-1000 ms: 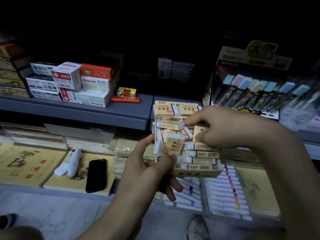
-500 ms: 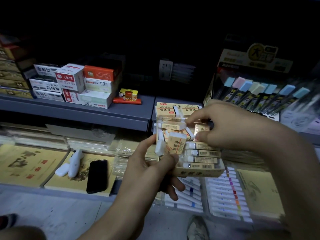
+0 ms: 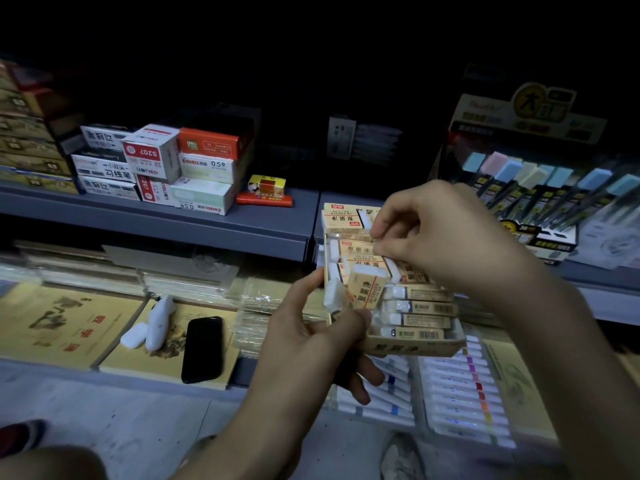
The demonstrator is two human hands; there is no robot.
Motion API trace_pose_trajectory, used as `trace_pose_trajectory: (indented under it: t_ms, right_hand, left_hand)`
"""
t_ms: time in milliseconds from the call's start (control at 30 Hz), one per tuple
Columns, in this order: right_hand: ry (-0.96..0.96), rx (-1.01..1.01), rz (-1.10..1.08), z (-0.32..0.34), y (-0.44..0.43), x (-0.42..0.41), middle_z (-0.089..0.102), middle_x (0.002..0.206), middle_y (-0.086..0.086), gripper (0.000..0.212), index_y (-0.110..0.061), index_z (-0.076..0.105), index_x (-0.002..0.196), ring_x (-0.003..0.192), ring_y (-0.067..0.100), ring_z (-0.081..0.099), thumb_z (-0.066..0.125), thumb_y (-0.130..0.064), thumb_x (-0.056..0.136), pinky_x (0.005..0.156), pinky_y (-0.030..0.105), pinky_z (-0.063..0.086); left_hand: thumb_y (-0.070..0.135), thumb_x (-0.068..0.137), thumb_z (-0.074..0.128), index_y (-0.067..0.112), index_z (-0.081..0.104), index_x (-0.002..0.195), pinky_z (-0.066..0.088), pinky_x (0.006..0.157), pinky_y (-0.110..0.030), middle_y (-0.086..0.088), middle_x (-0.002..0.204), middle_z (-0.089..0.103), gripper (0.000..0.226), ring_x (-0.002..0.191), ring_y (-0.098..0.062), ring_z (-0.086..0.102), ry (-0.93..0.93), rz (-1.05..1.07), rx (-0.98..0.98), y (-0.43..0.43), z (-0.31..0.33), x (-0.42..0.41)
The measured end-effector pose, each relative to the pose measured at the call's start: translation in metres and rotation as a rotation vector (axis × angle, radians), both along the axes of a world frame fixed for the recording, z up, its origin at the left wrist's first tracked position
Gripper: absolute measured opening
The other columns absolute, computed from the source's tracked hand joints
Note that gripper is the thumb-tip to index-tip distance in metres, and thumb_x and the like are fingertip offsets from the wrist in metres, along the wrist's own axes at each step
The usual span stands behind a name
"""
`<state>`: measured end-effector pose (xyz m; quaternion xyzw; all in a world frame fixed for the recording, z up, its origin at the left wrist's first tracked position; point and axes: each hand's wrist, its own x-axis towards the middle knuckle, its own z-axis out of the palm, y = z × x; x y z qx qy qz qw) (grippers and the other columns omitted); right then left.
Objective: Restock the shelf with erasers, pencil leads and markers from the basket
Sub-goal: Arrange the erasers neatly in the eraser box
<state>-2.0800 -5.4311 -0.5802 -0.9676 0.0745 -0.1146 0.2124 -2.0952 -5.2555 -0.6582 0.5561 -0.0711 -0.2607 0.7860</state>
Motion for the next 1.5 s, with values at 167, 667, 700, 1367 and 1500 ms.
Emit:
trace_pose_trajectory:
  t_ms: [167,667,700,1367,1500]
  right_hand:
    - [-0.003,-0.005,0.012,-0.009,0.001,0.003,0.071,0.070,-0.014,0.013,-0.030,0.078,0.080,0.067,-0.001,0.067,0.081,-0.019,0.086,0.064,0.019,0.052]
    - [0.303,0.034,0.092,0.015,-0.007,-0.011,0.066,0.086,-0.013,0.018,-0.039,0.077,0.104,0.069,0.002,0.058,0.079,-0.039,0.086,0.064,0.021,0.042]
    - [0.352,0.013,0.105,0.013,-0.006,-0.010,0.061,0.085,-0.012,0.026,-0.040,0.074,0.112,0.068,0.004,0.054,0.078,-0.039,0.086,0.063,0.021,0.039]
    - [0.106,0.415,-0.014,0.013,0.003,-0.006,0.070,0.068,0.014,0.021,-0.024,0.066,0.104,0.049,0.021,0.059,0.069,-0.006,0.092,0.046,0.033,0.045]
    - [0.025,0.454,-0.181,0.008,0.006,-0.002,0.071,0.060,0.011,0.014,-0.017,0.063,0.094,0.045,0.014,0.061,0.075,-0.020,0.087,0.054,0.034,0.041]
  left_hand:
    - [0.006,0.095,0.067,0.030,0.055,0.137,0.050,0.046,-0.030,-0.021,0.068,0.071,0.050,0.050,-0.031,0.062,0.002,-0.008,-0.004,-0.001,0.000,-0.001]
    - [0.006,0.093,0.068,0.024,0.058,0.134,0.050,0.044,-0.030,-0.020,0.066,0.069,0.046,0.045,-0.029,0.060,0.006,0.013,-0.006,-0.001,0.000,0.000]
    - [0.006,0.093,0.068,0.024,0.058,0.134,0.050,0.044,-0.030,-0.021,0.064,0.069,0.046,0.044,-0.029,0.059,0.007,0.014,-0.003,-0.001,0.000,0.000]
    - [0.007,0.094,0.067,0.026,0.058,0.131,0.050,0.044,-0.030,-0.018,0.063,0.069,0.042,0.046,-0.028,0.060,0.001,0.003,-0.011,0.000,0.001,0.000]
    - [0.006,0.094,0.067,0.029,0.057,0.131,0.049,0.045,-0.029,-0.018,0.063,0.069,0.045,0.045,-0.028,0.059,0.014,0.007,-0.015,0.000,0.002,0.000]
